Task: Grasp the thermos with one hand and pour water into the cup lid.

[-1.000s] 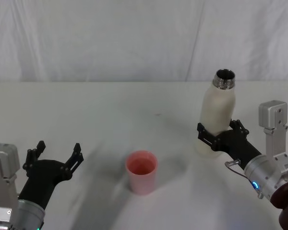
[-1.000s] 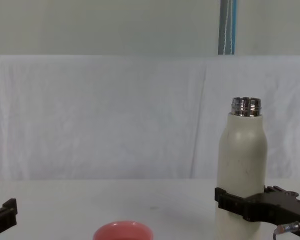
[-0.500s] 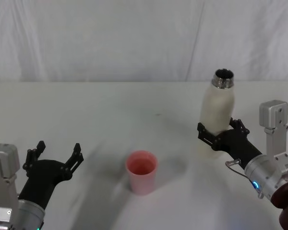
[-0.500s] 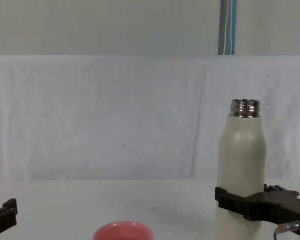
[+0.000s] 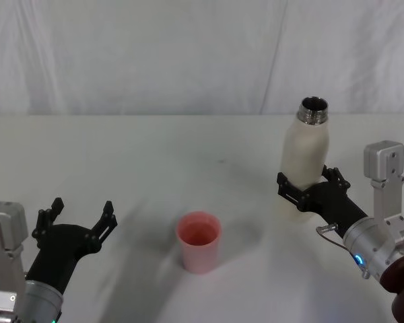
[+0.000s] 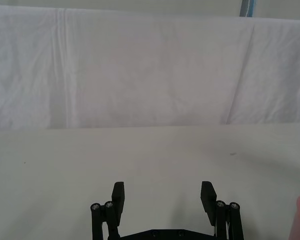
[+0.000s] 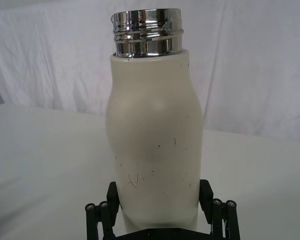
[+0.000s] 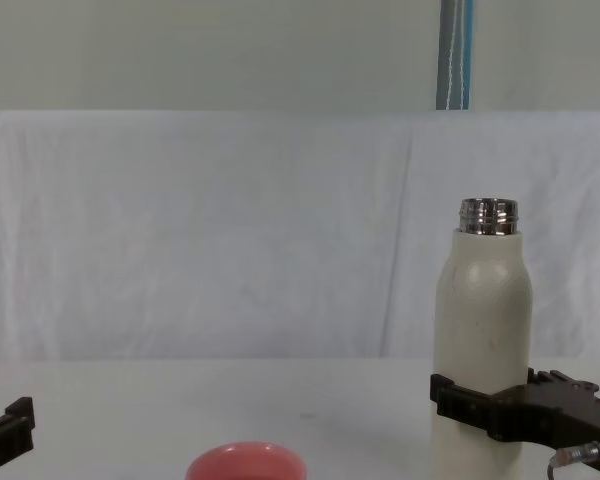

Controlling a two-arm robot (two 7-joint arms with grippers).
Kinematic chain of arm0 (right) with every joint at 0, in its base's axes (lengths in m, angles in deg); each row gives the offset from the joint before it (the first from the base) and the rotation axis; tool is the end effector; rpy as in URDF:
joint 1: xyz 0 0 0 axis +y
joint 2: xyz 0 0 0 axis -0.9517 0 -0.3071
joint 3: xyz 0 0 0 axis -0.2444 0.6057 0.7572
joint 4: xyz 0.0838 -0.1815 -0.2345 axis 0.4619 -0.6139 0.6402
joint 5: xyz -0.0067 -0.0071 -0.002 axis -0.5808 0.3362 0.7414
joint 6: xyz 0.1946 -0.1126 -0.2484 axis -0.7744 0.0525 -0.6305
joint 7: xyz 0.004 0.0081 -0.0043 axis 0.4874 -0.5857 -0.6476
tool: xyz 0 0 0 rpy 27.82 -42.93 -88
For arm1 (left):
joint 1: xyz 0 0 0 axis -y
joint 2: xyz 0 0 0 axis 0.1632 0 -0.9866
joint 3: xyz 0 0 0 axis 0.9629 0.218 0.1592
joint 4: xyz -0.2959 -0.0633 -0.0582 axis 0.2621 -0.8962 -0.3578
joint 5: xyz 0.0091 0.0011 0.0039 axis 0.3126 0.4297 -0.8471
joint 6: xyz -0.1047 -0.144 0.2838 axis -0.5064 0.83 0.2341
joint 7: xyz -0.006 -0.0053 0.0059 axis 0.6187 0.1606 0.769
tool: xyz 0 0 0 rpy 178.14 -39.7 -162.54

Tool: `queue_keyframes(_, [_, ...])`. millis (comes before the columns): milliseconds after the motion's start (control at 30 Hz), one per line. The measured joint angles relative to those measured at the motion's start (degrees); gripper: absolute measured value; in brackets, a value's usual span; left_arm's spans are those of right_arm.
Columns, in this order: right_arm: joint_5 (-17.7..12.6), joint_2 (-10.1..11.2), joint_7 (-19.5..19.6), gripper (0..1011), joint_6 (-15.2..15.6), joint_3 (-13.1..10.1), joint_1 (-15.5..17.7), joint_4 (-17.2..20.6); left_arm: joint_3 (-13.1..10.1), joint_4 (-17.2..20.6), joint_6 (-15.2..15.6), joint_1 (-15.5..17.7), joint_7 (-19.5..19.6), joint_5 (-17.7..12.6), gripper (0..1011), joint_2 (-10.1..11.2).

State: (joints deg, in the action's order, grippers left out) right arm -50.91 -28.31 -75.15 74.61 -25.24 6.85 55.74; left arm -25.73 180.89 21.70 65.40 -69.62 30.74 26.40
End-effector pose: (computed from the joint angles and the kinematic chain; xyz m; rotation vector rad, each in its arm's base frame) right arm 0.4051 0.0266 -0.3110 0.0092 0.0475 -1.1038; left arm 0.2743 0.0390 -0.3022 -0.0381 0.0141 1.4461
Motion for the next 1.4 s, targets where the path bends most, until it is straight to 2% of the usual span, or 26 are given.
queue_keyframes(567, [-1.5,1.4,-0.3,1000,0.3,-0.5,1.7,2.0,0.0,0.0,0.0,0.0,0.0,0.0,1001,0.0])
queue_keyframes(1400, [-2.4,3.0,-0.2,1000,0.9,0.2,3.7,4.9,0.0,0.0,0.0,0.0,0.0,0.0,1001,0.0])
